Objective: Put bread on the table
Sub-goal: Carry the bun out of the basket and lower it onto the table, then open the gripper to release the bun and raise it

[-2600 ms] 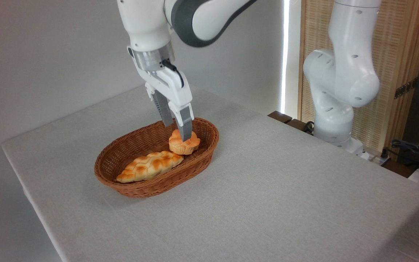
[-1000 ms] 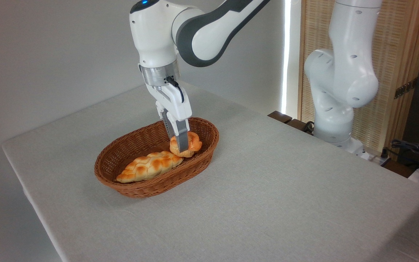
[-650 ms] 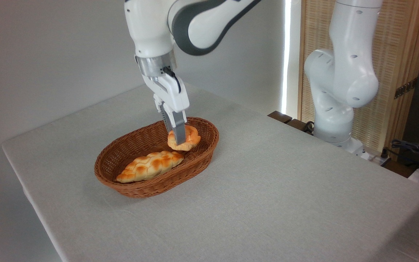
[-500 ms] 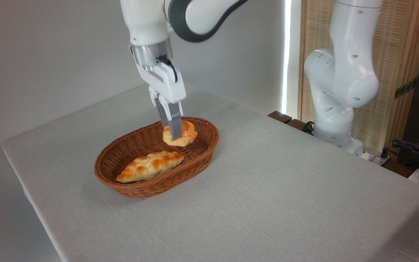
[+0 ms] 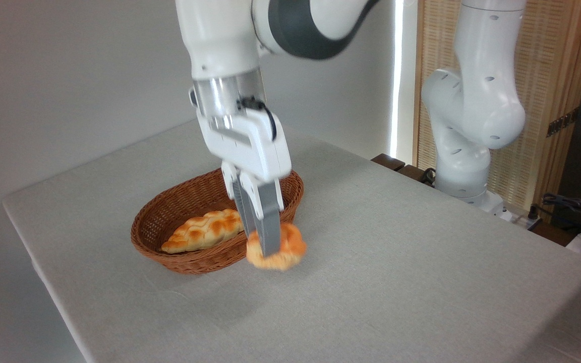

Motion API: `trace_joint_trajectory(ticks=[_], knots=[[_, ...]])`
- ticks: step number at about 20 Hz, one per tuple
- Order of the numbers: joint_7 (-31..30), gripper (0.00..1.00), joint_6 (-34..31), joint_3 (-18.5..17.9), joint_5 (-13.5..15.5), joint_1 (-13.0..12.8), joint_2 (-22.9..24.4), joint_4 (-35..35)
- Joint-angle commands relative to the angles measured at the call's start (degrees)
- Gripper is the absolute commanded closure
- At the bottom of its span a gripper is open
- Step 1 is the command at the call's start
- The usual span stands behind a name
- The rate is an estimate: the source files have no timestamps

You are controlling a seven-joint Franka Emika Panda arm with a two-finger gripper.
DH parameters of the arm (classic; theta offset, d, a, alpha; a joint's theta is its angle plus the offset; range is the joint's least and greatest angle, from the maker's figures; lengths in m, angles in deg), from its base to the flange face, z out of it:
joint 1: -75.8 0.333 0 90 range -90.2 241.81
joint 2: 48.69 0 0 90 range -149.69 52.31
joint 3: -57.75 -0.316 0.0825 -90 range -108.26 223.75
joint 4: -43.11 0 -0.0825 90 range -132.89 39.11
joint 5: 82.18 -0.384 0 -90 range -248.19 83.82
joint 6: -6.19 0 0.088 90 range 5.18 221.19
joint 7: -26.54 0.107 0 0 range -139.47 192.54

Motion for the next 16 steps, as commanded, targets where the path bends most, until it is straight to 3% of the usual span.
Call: trace_joint_trajectory(ticks=[1, 4, 16], knots=[[0.49, 0.25, 3.5, -0.81, -1.65, -0.53, -4.9, 0.17], [0.4, 0.0, 4.3, -0.81, -1.65, -0.61, -5.35, -0.79], [-0.83, 0.0, 3.69, -0.29, -1.12, -0.61, -4.56, 0.43]])
